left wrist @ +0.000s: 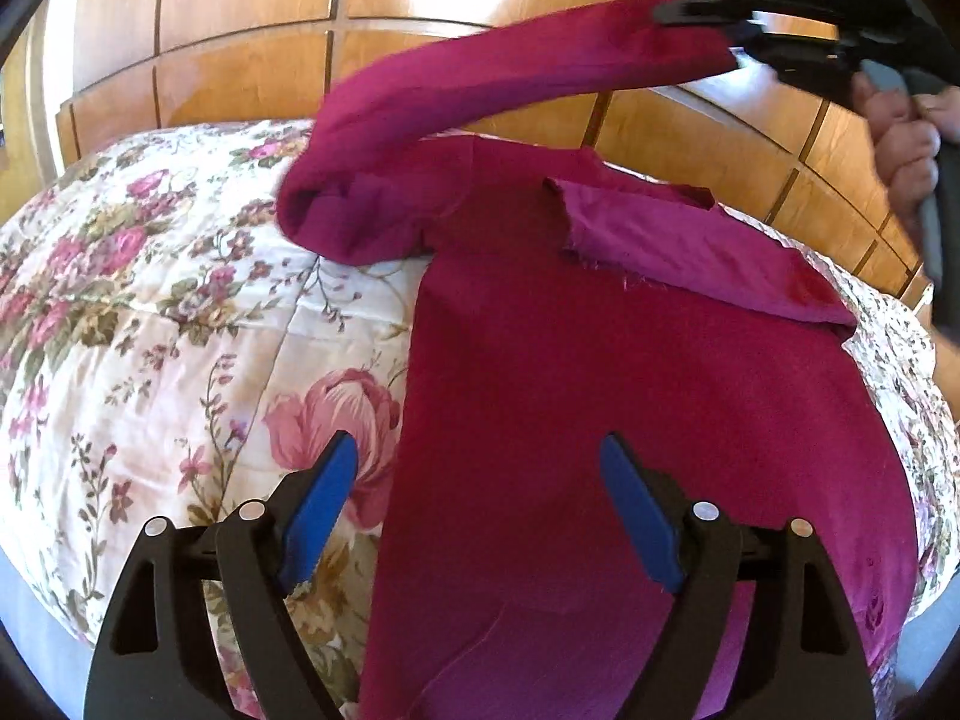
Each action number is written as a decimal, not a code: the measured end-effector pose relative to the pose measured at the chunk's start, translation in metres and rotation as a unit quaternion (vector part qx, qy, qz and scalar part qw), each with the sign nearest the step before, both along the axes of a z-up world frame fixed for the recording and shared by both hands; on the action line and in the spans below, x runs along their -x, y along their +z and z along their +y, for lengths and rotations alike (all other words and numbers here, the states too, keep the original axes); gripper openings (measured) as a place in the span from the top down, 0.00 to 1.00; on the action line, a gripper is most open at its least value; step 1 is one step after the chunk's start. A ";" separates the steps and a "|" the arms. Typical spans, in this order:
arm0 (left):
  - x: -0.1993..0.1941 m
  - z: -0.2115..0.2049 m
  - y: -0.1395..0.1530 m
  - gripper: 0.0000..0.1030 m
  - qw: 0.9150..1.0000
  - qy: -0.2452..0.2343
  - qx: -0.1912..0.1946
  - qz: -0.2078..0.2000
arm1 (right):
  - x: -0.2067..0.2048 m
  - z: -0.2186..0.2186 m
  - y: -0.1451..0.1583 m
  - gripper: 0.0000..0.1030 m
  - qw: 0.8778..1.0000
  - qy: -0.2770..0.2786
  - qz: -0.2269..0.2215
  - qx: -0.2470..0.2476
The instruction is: Fold small clothes
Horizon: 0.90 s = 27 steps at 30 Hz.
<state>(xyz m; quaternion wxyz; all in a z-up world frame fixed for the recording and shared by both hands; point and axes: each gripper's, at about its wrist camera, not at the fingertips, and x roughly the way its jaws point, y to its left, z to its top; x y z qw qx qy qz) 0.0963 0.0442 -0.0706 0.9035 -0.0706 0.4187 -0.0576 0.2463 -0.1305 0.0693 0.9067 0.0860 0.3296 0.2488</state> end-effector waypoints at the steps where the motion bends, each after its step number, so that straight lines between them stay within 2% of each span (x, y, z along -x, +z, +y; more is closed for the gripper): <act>1: -0.002 -0.002 0.001 0.21 1.000 -0.003 -0.002 0.002 | 0.000 -0.009 0.003 0.93 1.000 -0.011 -0.004 0.003; 6: -0.011 -0.002 0.002 0.21 1.000 0.005 -0.016 0.012 | -0.006 -0.079 0.003 0.93 0.997 -0.079 -0.006 0.011; 9: -0.017 0.000 -0.001 0.21 0.999 0.017 -0.026 0.024 | -0.007 -0.116 -0.011 0.93 0.993 -0.116 0.009 0.014; 14: -0.024 0.009 -0.001 0.21 0.998 0.040 -0.031 0.040 | -0.009 -0.181 -0.069 0.93 0.980 -0.183 0.079 0.015; 17: -0.030 0.010 0.010 0.21 0.998 0.044 -0.030 0.029 | -0.010 -0.206 -0.100 0.92 0.973 -0.199 0.118 -0.002; 18: -0.033 0.008 0.015 0.21 0.998 0.041 -0.035 0.022 | -0.010 -0.211 -0.109 0.90 0.971 -0.203 0.128 -0.009; 19: -0.036 0.006 0.020 0.21 0.998 0.037 -0.039 0.014 | -0.010 -0.216 -0.115 0.80 0.969 -0.211 0.132 -0.012; 20: -0.041 0.003 0.025 0.21 0.999 0.033 -0.043 0.006 | -0.007 -0.224 -0.118 0.74 0.966 -0.220 0.135 -0.019; 21: -0.046 0.000 0.030 0.21 0.999 0.028 -0.045 -0.001 | -0.005 -0.231 -0.120 0.69 0.964 -0.226 0.136 -0.030; 22: -0.051 -0.002 0.034 0.21 0.999 0.022 -0.044 -0.007 | 0.001 -0.238 -0.119 0.68 0.962 -0.233 0.134 -0.039; 23: -0.057 -0.006 0.039 0.21 0.999 0.015 -0.044 -0.018 | 0.007 -0.242 -0.116 0.66 0.961 -0.239 0.130 -0.042; 25: -0.068 -0.012 0.046 0.21 0.998 0.006 -0.047 -0.034 | 0.017 -0.247 -0.105 0.51 0.960 -0.250 0.119 -0.037; 27: -0.081 -0.019 0.052 0.21 0.998 -0.007 -0.045 -0.047 | 0.030 -0.243 -0.089 0.51 0.964 -0.247 0.093 -0.034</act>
